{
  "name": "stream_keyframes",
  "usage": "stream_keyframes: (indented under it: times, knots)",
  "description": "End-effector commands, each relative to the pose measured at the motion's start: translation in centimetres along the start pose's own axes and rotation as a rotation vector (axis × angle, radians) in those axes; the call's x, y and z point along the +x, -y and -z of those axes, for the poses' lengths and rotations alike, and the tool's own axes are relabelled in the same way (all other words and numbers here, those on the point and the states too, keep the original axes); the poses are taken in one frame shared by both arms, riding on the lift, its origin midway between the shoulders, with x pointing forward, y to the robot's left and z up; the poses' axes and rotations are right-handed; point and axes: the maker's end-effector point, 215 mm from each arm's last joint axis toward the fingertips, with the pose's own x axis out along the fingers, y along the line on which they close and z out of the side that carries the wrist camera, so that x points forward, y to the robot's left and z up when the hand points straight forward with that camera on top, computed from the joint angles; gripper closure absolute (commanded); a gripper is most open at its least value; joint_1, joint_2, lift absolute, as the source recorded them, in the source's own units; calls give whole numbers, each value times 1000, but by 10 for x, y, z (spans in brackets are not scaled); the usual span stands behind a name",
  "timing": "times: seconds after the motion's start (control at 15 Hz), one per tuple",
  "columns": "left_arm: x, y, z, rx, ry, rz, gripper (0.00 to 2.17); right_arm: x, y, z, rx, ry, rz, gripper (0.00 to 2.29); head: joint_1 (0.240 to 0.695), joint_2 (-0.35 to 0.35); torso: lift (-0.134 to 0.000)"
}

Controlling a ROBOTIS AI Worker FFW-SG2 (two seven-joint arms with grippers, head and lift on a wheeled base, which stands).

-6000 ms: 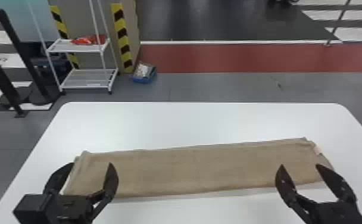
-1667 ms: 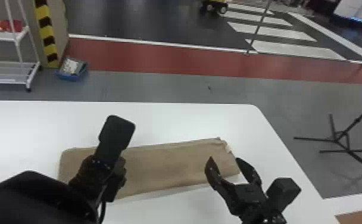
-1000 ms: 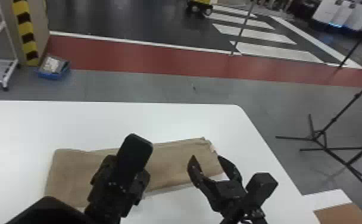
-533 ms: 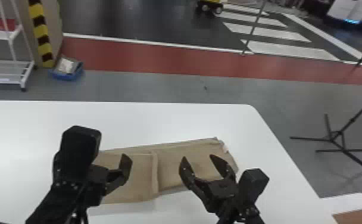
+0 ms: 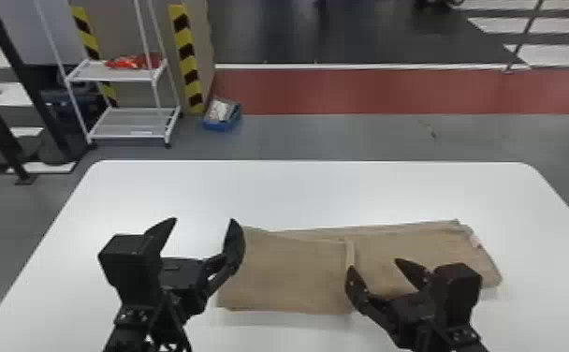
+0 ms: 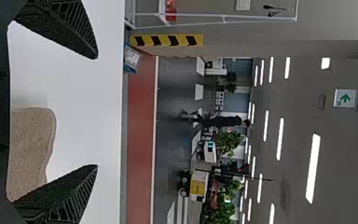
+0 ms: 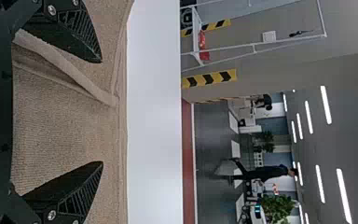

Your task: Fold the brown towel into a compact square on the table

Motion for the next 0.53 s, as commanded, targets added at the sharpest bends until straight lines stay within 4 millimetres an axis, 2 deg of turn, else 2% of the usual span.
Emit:
stream_keyframes:
  times: [0.0, 0.13, 0.27, 0.47]
  knots:
    - [-5, -6, 0, -46, 46, 2, 39, 5, 0, 11, -11, -40, 1, 113, 695, 30, -114]
    - [-9, -19, -15, -75, 139, -18, 39, 7, 3, 11, -19, -42, 5, 113, 695, 36, -114]
    - [-10, -37, -11, -91, 144, -44, 39, 8, 3, 10, -25, -40, 5, 117, 695, 52, -114]
    - [-10, -48, -3, -95, 130, -56, 39, 13, 5, 13, -31, -48, 7, 134, 695, 73, -114]
